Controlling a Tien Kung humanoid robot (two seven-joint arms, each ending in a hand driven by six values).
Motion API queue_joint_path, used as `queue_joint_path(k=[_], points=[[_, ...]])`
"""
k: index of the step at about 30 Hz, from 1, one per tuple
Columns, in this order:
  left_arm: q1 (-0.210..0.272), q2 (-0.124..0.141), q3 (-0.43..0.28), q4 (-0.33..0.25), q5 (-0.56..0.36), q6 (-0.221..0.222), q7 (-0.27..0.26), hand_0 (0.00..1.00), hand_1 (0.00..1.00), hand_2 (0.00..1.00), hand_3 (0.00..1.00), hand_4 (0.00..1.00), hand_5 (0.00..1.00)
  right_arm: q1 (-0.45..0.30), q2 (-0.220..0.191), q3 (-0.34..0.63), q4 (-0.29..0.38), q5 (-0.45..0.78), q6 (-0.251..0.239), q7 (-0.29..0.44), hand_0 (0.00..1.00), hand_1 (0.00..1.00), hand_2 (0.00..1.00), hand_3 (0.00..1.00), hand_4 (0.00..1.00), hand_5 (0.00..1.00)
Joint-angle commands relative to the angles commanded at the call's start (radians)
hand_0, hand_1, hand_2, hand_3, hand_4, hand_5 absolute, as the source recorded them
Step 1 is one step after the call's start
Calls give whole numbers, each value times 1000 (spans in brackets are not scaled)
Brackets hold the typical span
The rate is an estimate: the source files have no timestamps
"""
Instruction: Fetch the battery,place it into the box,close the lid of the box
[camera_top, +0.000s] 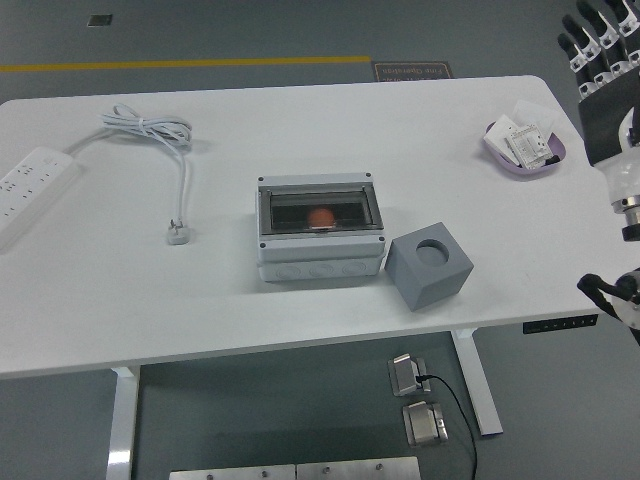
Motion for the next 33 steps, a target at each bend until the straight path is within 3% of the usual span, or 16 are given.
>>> queue_joint_path(k=[10, 25, 26, 31, 32, 33], points=[[6, -3, 13, 2, -23, 2, -7, 608, 621, 593, 602, 620, 221, -6, -3, 19, 5, -45, -2, -28, 961, 803, 832, 886, 985, 866], [-4, 2, 38, 5, -77, 7, -21, 607, 621, 593, 603, 620, 222, -27, 18, 67, 11, -64, -34, 1, 925, 778, 808, 873, 985, 869], [-5, 2, 39, 5, -79, 7, -22, 608, 622, 594, 603, 620, 222, -26, 18, 67, 12, -69, -35, 0, 911, 777, 818, 770, 985, 872], [-5, 0, 38, 5, -78, 7, -22, 608, 622, 594, 603, 620, 222, -30, 17, 75, 17, -85, -40, -5, 911, 777, 818, 770, 985, 872], [-4, -1, 37, 5, -75, 6, -21, 608, 622, 594, 602, 620, 222, -31, 17, 77, 18, -88, -40, -9, 892, 785, 823, 640, 982, 871], [-4, -1, 35, 5, -73, 6, -20, 608, 622, 594, 602, 620, 222, -32, 17, 79, 19, -90, -40, -11, 892, 785, 823, 640, 982, 871]])
